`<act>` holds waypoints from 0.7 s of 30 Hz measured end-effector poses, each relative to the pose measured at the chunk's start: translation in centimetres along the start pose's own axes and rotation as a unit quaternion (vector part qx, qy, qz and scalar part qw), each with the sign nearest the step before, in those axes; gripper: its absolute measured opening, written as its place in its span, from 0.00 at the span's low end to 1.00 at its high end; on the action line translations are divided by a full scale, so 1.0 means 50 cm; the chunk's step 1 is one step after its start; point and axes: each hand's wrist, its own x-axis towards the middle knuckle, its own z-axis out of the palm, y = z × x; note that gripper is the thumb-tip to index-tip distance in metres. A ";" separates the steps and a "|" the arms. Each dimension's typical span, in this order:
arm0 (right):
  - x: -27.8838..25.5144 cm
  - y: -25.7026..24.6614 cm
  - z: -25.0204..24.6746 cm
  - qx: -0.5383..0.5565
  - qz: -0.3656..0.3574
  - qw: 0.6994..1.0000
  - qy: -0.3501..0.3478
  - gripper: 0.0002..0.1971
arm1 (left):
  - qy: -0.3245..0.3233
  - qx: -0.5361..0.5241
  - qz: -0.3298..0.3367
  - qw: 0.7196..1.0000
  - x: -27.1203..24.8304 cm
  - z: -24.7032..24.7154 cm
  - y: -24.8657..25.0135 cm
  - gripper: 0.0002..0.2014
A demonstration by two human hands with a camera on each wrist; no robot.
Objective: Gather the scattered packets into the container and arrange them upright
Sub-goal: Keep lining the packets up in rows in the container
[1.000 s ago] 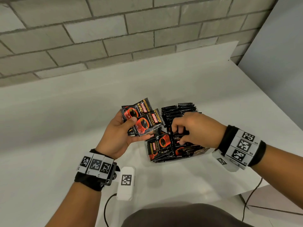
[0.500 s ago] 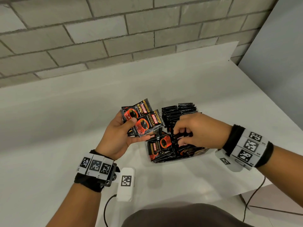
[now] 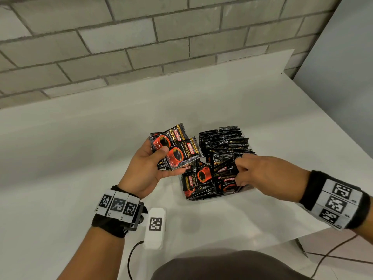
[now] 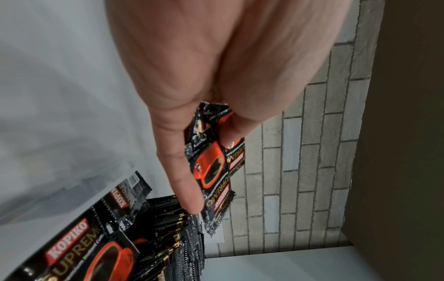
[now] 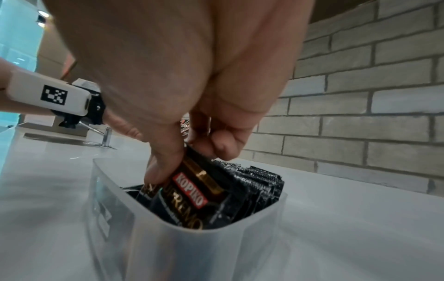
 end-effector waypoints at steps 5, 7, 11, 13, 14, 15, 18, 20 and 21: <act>0.017 -0.020 0.009 -0.043 0.024 0.999 -0.020 0.11 | -0.006 -0.001 -0.004 1.000 0.000 0.010 0.004 0.14; 0.021 -0.022 0.008 -0.027 0.030 0.999 -0.030 0.08 | -0.010 0.000 -0.005 1.000 -0.002 0.015 0.006 0.14; 0.032 -0.012 -0.053 0.132 0.069 0.988 -0.041 0.06 | -0.035 0.013 -0.020 0.999 -0.012 0.023 0.000 0.16; 0.040 -0.011 -0.099 0.231 0.085 0.969 0.013 0.06 | -0.062 0.012 -0.033 0.997 -0.019 0.034 -0.007 0.17; 0.046 -0.010 -0.120 0.267 0.099 0.957 0.058 0.07 | -0.080 0.007 -0.041 0.996 -0.023 0.041 -0.008 0.17; 0.052 -0.009 -0.137 0.302 0.118 0.941 0.098 0.09 | -0.098 -0.002 -0.048 0.994 -0.025 0.050 -0.007 0.17; 0.073 -0.019 -0.154 0.402 0.160 0.889 0.148 0.13 | -0.130 -0.027 -0.050 0.990 -0.026 0.073 0.008 0.19; 0.082 -0.032 -0.146 0.420 0.157 0.881 0.151 0.16 | -0.133 -0.038 -0.044 0.989 -0.021 0.084 0.019 0.21; 0.085 -0.034 -0.139 0.429 0.158 0.876 0.155 0.16 | -0.131 -0.044 -0.044 0.989 -0.019 0.087 0.023 0.21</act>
